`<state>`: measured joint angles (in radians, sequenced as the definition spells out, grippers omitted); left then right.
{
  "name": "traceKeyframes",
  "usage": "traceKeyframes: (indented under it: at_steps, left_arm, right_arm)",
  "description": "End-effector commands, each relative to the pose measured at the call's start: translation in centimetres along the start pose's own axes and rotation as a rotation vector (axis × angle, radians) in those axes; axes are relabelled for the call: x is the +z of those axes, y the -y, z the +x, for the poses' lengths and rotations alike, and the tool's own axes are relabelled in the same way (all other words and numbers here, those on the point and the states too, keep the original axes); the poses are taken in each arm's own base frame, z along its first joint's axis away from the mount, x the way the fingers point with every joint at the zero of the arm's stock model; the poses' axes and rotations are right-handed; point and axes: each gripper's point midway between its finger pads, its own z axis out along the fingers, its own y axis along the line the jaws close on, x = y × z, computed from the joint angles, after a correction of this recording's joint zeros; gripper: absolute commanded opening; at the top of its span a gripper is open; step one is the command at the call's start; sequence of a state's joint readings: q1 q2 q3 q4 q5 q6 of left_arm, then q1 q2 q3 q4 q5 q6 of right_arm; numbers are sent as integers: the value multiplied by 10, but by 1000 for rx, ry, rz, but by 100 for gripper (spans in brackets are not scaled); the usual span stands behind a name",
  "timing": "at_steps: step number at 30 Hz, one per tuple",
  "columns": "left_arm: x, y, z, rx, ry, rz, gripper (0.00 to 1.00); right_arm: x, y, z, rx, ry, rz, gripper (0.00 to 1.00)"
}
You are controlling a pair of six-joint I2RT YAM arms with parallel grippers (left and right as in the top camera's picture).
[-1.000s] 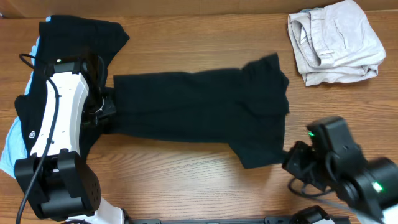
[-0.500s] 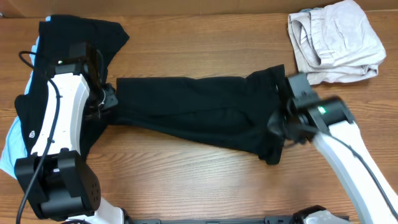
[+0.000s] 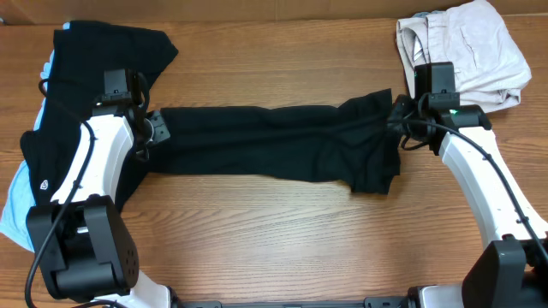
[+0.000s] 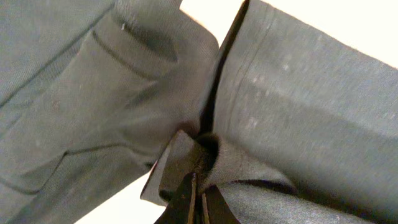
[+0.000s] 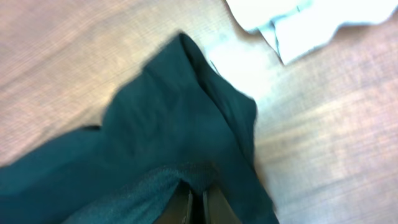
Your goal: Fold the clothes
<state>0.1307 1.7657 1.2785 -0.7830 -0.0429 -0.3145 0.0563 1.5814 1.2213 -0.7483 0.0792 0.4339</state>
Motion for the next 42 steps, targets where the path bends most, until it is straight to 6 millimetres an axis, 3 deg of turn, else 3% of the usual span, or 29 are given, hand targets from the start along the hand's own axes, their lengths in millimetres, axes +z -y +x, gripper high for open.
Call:
traceKeyframes:
  at_steps: [1, 7, 12, 14, 15, 16, 19, 21, 28, 31, 40, 42]
  left_arm:
    - [10, 1, -1, -1, 1, -10, 4]
    - [32, 0, 10, 3, -60, -25, 4]
    - [54, -3, 22, 6, -123, -46, 5]
    - [60, -3, 23, 7, -128, -48, 10]
    - [61, -3, 22, 6, -125, -47, 17]
    - [63, -2, 21, 6, -122, -46, 32]
    - [63, 0, 17, 5, -107, -37, 85]
    - [60, 3, 15, 9, -112, -21, 100]
    - [37, 9, -2, 78, -116, -4, 100]
    - [36, 9, -13, 108, -76, -12, 100]
    - [68, -6, -26, 85, -48, -30, 100]
    - [73, -7, -26, 64, -51, -29, 85]
  right_arm:
    - [-4, -5, -18, -55, 64, -28, 4]
    - [4, -6, -24, -75, 84, -26, 4]
    - [26, -2, -15, -82, 35, 1, 4]
    - [39, -1, -11, -84, 11, 11, 4]
    - [45, 0, -9, -84, 0, 17, 8]
    - [52, 1, -7, -85, -9, 22, 16]
    - [65, 2, -2, -86, -31, 29, 44]
    - [64, 0, -1, -85, -37, 17, 48]
    - [20, -16, -20, -84, -12, -40, 51]
    - [2, -19, -29, -101, 7, -49, 52]
    - [-6, -17, -25, -117, -11, -40, 59]
    - [-6, -16, -24, -117, -15, -39, 60]
